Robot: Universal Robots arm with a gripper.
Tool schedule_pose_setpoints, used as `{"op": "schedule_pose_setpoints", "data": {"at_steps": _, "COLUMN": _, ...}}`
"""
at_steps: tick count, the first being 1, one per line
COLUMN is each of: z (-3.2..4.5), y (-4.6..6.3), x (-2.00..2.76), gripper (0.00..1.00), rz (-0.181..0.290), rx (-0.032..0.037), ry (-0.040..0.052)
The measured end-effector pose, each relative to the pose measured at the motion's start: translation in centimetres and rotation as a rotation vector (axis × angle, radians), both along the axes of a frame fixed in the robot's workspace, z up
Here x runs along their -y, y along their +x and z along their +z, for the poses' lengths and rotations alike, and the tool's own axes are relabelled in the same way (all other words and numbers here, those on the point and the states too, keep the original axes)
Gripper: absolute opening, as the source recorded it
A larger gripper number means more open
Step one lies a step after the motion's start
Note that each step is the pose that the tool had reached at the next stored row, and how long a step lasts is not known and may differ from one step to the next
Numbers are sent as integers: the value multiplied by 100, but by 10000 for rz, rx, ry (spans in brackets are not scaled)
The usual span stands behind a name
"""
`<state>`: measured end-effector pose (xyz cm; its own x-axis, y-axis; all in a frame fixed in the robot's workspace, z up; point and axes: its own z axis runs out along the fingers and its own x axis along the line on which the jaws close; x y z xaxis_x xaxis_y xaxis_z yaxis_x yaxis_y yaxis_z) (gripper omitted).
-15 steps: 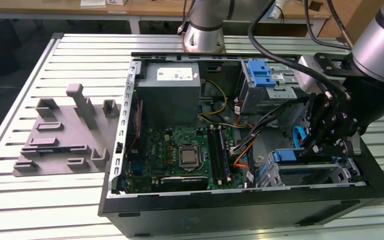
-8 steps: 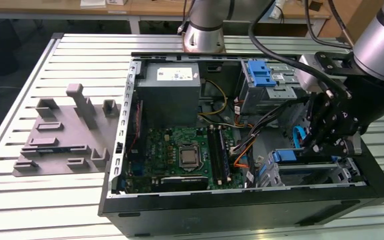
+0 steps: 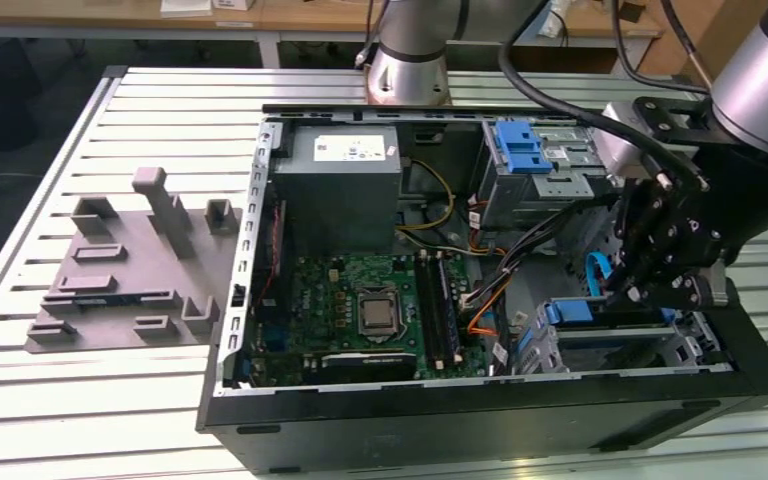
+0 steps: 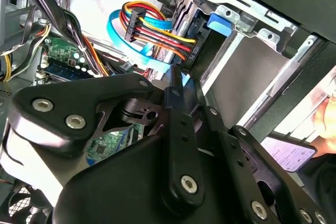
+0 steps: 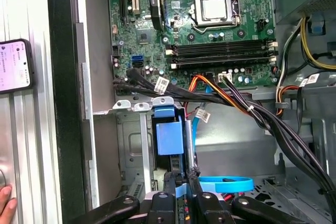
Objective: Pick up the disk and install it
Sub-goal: 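Insert the second disk wire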
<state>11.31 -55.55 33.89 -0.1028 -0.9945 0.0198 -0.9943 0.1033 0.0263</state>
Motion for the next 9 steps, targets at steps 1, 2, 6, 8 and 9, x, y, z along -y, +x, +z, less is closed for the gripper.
{"op": "schedule_pose_setpoints", "data": {"at_steps": 1, "z": 5, "y": 0, "x": 0, "gripper": 24, "rz": 0, "rx": -2, "ry": 0}}
{"op": "schedule_pose_setpoints", "data": {"at_steps": 2, "z": 10, "y": 0, "x": 0, "gripper": 24, "rz": 1, "rx": -5, "ry": 0}}
{"op": "schedule_pose_setpoints", "data": {"at_steps": 6, "z": 32, "y": 0, "x": 0, "gripper": 24, "rz": 3, "rx": -9, "ry": -1}}
{"op": "schedule_pose_setpoints", "data": {"at_steps": 8, "z": 44, "y": 0, "x": 0, "gripper": 24, "rz": 4, "rx": -9, "ry": -1}}
{"op": "schedule_pose_setpoints", "data": {"at_steps": 9, "z": 48, "y": 0, "x": 0, "gripper": 24, "rz": 5, "rx": -9, "ry": 0}}
